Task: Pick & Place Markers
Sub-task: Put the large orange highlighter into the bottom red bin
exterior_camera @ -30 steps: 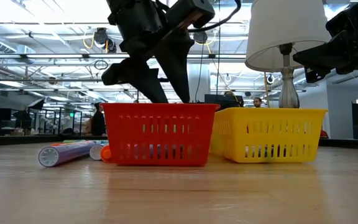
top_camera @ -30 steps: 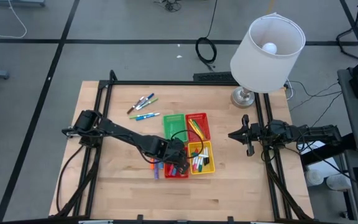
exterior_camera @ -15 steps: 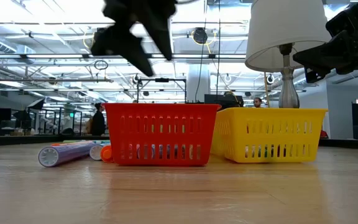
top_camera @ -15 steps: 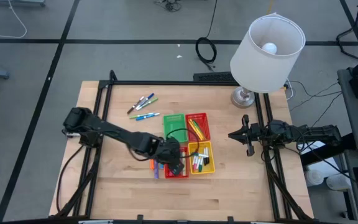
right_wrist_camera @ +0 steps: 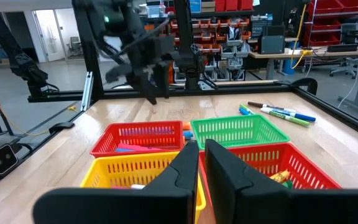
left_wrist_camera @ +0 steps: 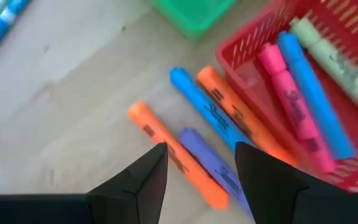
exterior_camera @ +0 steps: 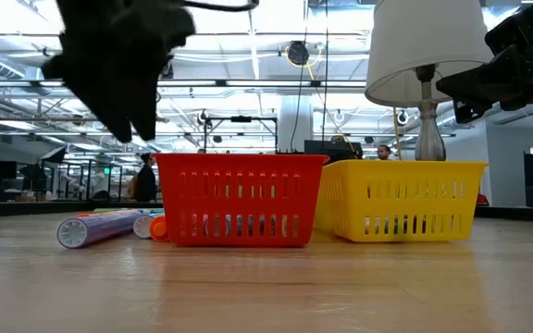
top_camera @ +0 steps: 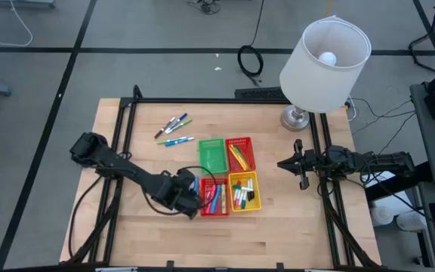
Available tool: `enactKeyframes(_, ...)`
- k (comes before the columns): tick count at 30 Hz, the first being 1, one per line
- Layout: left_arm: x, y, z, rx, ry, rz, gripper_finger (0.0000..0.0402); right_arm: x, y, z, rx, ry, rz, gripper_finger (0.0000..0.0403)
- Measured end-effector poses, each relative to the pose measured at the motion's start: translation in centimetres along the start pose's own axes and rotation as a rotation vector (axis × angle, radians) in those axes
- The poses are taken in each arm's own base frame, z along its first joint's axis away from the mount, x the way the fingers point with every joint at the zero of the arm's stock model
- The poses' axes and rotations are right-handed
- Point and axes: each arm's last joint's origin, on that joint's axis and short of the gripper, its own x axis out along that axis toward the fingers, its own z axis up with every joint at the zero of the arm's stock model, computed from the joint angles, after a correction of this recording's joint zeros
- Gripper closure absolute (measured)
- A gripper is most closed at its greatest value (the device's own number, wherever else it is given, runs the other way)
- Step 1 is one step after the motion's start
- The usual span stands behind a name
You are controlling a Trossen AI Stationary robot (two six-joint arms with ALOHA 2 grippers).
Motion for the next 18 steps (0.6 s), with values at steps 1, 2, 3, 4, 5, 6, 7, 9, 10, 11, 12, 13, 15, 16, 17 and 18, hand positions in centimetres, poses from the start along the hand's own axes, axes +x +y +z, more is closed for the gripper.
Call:
enactKeyframes(1, 0.6, 0.1, -0.3, 0.033, -0.008, 0.001, 0.0207, 0.0, 0.0, 0.0, 0.000, 0.000, 0.000, 0.0385)
enactKeyframes(2, 1.4, 0.3, -0.6, 0.059, -0.011, 0.005, 0.0209, 0.0, 0.0, 0.0, 0.000, 0.000, 0.000, 0.0385)
enactKeyframes(3, 2.1, 0.6, -1.0, 0.081, -0.007, 0.011, 0.0213, 0.0, 0.0, 0.0, 0.000, 0.000, 0.000, 0.0385)
enactKeyframes(4, 2.8, 0.8, -1.2, 0.089, 0.003, 0.009, 0.0219, 0.0, 0.0, 0.0, 0.000, 0.000, 0.000, 0.0385)
enactKeyframes(5, 3.5, 0.9, -1.4, 0.089, 0.014, -0.005, 0.0228, 0.0, 0.0, 0.0, 0.000, 0.000, 0.000, 0.0385)
enactKeyframes(6, 4.1, 1.0, -1.4, 0.089, 0.018, -0.021, 0.0239, 0.0, 0.0, 0.0, 0.000, 0.000, 0.000, 0.0385)
enactKeyframes(7, 4.6, 1.1, -1.5, 0.090, 0.014, -0.036, 0.0252, 0.0, 0.0, 0.0, 0.000, 0.000, 0.000, 0.0385)
enactKeyframes(9, 5.4, 1.2, -1.6, 0.097, -0.001, -0.056, 0.0282, 0.0, 0.0, 0.0, 0.000, 0.000, 0.000, 0.0385)
enactKeyframes(10, 5.5, 1.2, -1.5, 0.103, -0.009, -0.063, 0.0299, 0.0, 0.0, 0.0, 0.000, 0.000, 0.000, 0.0385)
enactKeyframes(11, 5.6, 1.2, -1.5, 0.109, -0.016, -0.068, 0.0317, 0.0, 0.0, 0.0, 0.000, 0.000, 0.000, 0.0385)
enactKeyframes(12, 5.6, 1.1, -1.4, 0.120, -0.022, -0.072, 0.0334, 0.0, 0.0, 0.0, 0.000, 0.000, 0.000, 0.0385)
enactKeyframes(13, 5.6, 1.1, -1.3, 0.129, -0.027, -0.080, 0.0353, 0.0, 0.0, 0.0, 0.000, 0.000, 0.000, 0.0385)
enactKeyframes(15, 5.6, 0.8, -1.2, 0.144, -0.043, -0.100, 0.0386, 0.0, 0.0, 0.0, 0.000, 0.000, 0.000, 0.0385)
enactKeyframes(16, 5.6, 0.7, -1.1, 0.148, -0.053, -0.115, 0.0393, 0.0, 0.0, 0.0, 0.000, 0.000, 0.000, 0.0385)
enactKeyframes(17, 5.6, 0.5, -1.1, 0.157, -0.065, -0.133, 0.0393, 0.0, 0.0, 0.0, 0.000, 0.000, 0.000, 0.0385)
enactKeyframes(18, 5.5, 0.2, -1.0, 0.170, -0.078, -0.158, 0.0392, 0.0, 0.0, 0.0, 0.000, 0.000, 0.000, 0.0385)
